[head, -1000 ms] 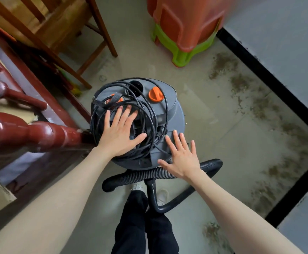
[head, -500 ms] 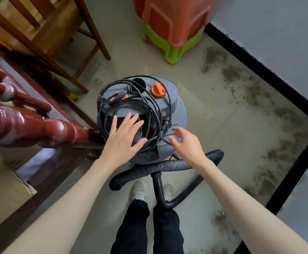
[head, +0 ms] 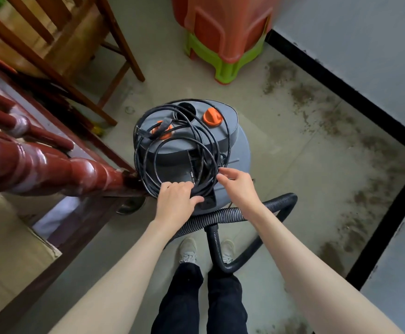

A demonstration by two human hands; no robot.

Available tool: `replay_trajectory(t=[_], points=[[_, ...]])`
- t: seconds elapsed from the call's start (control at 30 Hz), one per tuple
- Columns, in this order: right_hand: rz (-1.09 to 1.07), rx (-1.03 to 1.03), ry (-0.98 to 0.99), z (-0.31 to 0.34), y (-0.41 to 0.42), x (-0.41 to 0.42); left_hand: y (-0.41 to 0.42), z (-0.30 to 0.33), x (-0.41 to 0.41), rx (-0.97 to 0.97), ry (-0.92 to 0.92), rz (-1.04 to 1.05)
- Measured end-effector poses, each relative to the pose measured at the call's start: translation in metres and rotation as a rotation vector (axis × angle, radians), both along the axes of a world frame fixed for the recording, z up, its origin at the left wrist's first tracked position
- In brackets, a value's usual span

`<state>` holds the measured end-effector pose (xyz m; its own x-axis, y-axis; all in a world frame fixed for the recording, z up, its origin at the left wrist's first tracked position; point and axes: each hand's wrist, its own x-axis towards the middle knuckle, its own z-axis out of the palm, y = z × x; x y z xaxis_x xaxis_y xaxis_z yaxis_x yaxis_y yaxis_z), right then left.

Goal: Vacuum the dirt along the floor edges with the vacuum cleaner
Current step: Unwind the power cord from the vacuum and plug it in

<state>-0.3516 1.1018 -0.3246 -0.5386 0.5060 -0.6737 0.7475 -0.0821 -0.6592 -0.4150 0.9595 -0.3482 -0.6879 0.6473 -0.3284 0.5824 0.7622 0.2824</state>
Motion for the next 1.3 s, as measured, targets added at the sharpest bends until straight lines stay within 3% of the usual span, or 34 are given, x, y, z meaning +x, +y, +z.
replay_trajectory(t=[0.13, 0.37, 0.5, 0.6, 0.73, 0.83, 1.13, 1.3], points=[[0.036, 0.019, 0.022, 0.003, -0.001, 0.002, -0.009, 0.014, -0.009, 0.078, -0.044, 0.054], [0.069, 0.042, 0.092, 0.028, -0.004, -0.003, -0.008, 0.050, -0.020, 0.104, 0.003, -0.041], [0.118, 0.110, -0.005, 0.040, 0.000, -0.019, -0.003, 0.068, -0.019, 0.145, -0.054, -0.022], [0.032, -0.026, -0.028, 0.042, -0.001, -0.024, -0.002, 0.073, -0.020, 0.123, -0.072, -0.007], [0.071, 0.023, -0.092, 0.049, -0.005, -0.032, 0.002, 0.083, -0.019, 0.216, -0.172, 0.146], [0.076, 0.107, -0.027, 0.061, -0.002, -0.040, 0.008, 0.096, -0.027, 0.301, -0.192, 0.267], [-0.166, 0.050, 0.216, 0.098, 0.012, -0.043, 0.020, 0.133, -0.044, 0.529, -0.144, 0.557], [-0.325, 0.064, 0.276, 0.117, 0.031, -0.047, 0.019, 0.159, -0.052, 0.597, -0.103, 0.502]])
